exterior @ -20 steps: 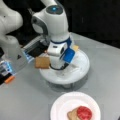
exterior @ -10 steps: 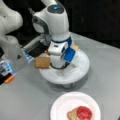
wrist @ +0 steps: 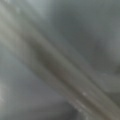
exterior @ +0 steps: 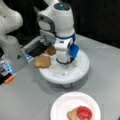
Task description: Ingredient selection for cheeseburger or sandwich
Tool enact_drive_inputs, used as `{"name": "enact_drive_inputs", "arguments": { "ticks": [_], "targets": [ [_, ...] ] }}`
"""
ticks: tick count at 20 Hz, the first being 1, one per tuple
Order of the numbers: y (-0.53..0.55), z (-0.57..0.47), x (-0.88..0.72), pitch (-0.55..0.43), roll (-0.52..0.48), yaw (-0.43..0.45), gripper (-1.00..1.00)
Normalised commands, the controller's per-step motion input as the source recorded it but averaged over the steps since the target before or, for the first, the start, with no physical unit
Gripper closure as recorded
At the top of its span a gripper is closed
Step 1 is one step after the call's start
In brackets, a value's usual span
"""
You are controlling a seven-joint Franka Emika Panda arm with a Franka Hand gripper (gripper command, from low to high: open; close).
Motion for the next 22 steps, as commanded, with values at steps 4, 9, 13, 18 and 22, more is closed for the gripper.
{"name": "enact_drive_inputs", "arguments": {
  "ticks": [4,9,13,18,22],
  "targets": [
    [-0.09,-1.00,-0.79,-0.260,0.003,-0.015,-1.00],
    [-0.19,-1.00,-0.81,-0.194,0.040,-0.030,-1.00],
    [-0.29,-1.00,-0.75,-0.196,0.052,-0.047,-1.00],
    [-0.31,-0.88,-0.69,-0.188,0.053,-0.072,-1.00],
    [-0.31,-0.71,-0.65,-0.175,0.046,-0.062,-1.00]
  ]
}}
